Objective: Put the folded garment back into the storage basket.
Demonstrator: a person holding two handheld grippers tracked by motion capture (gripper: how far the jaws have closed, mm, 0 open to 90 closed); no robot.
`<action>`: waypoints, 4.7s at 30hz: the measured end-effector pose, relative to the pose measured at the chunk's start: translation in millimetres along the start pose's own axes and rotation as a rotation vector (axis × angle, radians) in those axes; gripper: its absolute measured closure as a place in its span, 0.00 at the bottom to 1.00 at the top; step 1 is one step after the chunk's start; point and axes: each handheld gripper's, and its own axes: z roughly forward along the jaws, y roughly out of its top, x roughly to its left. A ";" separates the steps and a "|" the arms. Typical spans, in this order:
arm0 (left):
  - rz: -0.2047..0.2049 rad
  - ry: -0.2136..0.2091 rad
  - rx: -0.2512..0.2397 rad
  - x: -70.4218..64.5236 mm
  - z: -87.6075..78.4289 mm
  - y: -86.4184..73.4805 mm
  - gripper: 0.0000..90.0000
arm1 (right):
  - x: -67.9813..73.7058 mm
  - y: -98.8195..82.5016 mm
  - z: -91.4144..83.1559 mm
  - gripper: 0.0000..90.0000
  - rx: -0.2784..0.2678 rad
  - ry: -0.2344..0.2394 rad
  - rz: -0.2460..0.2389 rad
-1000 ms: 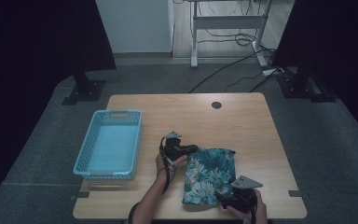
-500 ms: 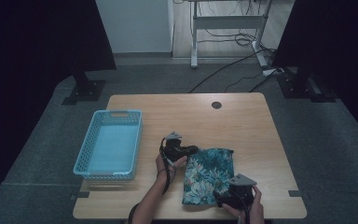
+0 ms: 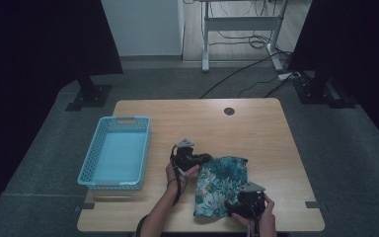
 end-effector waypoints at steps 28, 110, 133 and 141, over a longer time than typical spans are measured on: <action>0.007 -0.005 -0.022 -3.3 -10.0 2.4 0.91 | -7.0 -8.8 -1.2 0.87 -0.127 0.197 0.065; 0.133 -0.002 -0.086 -46.1 -37.6 64.2 0.91 | -16.7 23.6 -52.6 0.88 -0.351 0.283 0.120; 0.151 0.017 -0.102 -51.4 -51.7 75.9 0.91 | -13.6 34.9 -63.5 0.88 -0.382 0.283 0.100; 0.153 0.021 -0.100 -50.1 -53.3 76.6 0.91 | -12.3 36.4 -61.4 0.88 -0.383 0.284 0.105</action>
